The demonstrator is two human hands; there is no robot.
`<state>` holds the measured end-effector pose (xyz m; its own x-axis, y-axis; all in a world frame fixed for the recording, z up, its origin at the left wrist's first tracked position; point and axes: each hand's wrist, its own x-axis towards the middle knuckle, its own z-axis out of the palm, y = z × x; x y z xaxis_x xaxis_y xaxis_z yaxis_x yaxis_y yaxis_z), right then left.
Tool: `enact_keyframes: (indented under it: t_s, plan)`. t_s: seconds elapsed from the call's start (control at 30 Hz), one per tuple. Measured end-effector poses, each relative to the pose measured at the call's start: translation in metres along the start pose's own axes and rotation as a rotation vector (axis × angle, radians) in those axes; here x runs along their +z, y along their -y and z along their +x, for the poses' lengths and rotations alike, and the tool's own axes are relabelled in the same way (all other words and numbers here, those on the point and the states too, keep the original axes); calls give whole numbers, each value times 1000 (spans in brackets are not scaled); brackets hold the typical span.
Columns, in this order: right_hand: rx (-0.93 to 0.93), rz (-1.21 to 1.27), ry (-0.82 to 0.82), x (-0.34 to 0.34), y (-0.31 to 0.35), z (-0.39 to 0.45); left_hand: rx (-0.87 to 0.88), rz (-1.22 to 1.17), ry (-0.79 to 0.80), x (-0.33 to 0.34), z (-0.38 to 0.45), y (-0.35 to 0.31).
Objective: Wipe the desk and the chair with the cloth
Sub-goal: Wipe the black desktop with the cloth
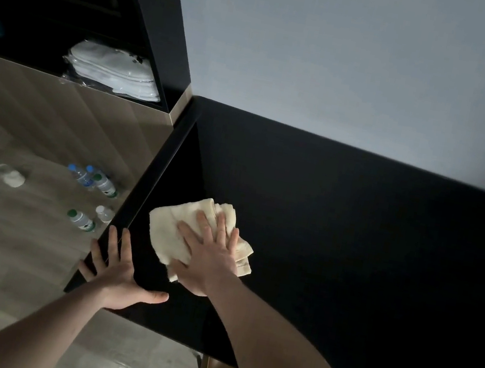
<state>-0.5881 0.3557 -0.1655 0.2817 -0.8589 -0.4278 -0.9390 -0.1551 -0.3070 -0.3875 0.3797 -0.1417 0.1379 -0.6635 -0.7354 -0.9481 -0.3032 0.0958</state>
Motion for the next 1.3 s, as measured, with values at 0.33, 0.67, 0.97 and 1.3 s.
enact_keyframes:
  t_s: [0.33, 0.67, 0.97, 1.3]
  plan:
    - [235, 80, 9, -2, -149, -136, 143, 217, -109, 45, -38, -81]
    - [343, 115, 63, -7, -319, -270, 276, 240, -151, 175, -127, -252]
    - [516, 174, 106, -5, -460, -384, 337, 225, -51, 250, -195, -372]
    - [681, 228, 108, -8, -544, -444, 265, 204, -74, 259, -190, -407]
